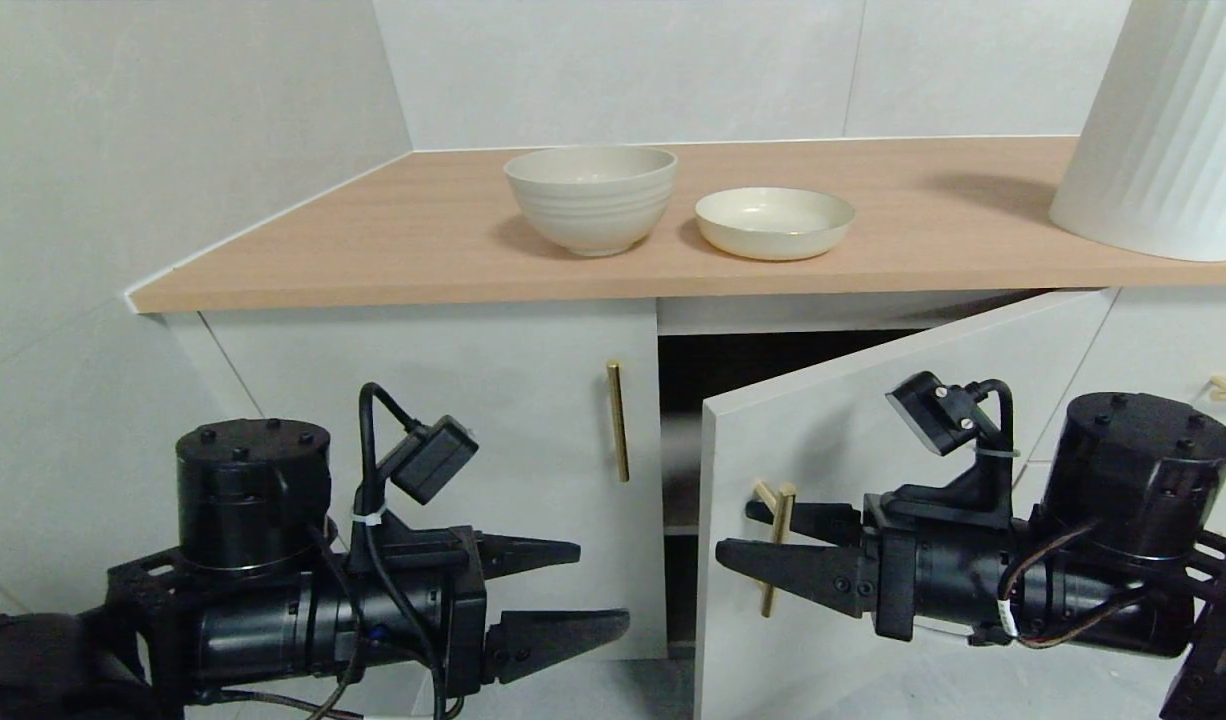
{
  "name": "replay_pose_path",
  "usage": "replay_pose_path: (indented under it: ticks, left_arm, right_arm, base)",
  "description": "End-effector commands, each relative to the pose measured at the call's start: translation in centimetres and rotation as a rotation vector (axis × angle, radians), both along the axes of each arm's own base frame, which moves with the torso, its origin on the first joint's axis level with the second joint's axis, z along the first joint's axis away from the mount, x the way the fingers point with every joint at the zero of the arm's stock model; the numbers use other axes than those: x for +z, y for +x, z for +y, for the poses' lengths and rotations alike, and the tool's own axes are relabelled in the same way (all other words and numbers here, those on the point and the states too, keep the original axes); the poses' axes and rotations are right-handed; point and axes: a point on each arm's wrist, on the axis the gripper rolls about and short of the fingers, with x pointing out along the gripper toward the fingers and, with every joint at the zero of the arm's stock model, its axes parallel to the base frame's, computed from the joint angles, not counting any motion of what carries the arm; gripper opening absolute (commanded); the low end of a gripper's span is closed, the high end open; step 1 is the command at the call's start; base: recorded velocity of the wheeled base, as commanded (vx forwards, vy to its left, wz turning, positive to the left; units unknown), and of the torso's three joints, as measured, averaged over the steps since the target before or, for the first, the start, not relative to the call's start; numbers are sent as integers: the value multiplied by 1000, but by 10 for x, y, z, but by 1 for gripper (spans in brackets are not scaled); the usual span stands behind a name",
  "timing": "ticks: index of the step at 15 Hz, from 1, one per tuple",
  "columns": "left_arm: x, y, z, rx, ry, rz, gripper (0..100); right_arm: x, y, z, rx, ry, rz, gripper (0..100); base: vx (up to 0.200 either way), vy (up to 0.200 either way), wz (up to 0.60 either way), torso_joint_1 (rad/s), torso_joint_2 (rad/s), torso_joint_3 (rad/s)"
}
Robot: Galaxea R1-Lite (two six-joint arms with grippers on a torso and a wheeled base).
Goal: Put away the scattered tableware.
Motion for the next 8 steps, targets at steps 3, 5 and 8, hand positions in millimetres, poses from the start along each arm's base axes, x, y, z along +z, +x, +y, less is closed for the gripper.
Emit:
replay_pose_path:
  ticks: [3,5,8]
  left_arm:
    - [-2,1,-1,-2,3,5,0]
    - [2,3,-3,-5,-6,-7,0]
    - [2,9,-8,-12,-7,-11,0]
  right_arm:
    - [-5,2,2,0,-13,18,100]
    - [-5,2,2,0,-13,18,100]
    - [-5,2,1,-3,-14,18,100]
  base:
    - [0,0,0,0,0,0]
    - [0,0,0,0,0,0]
    - [0,0,0,0,0,0]
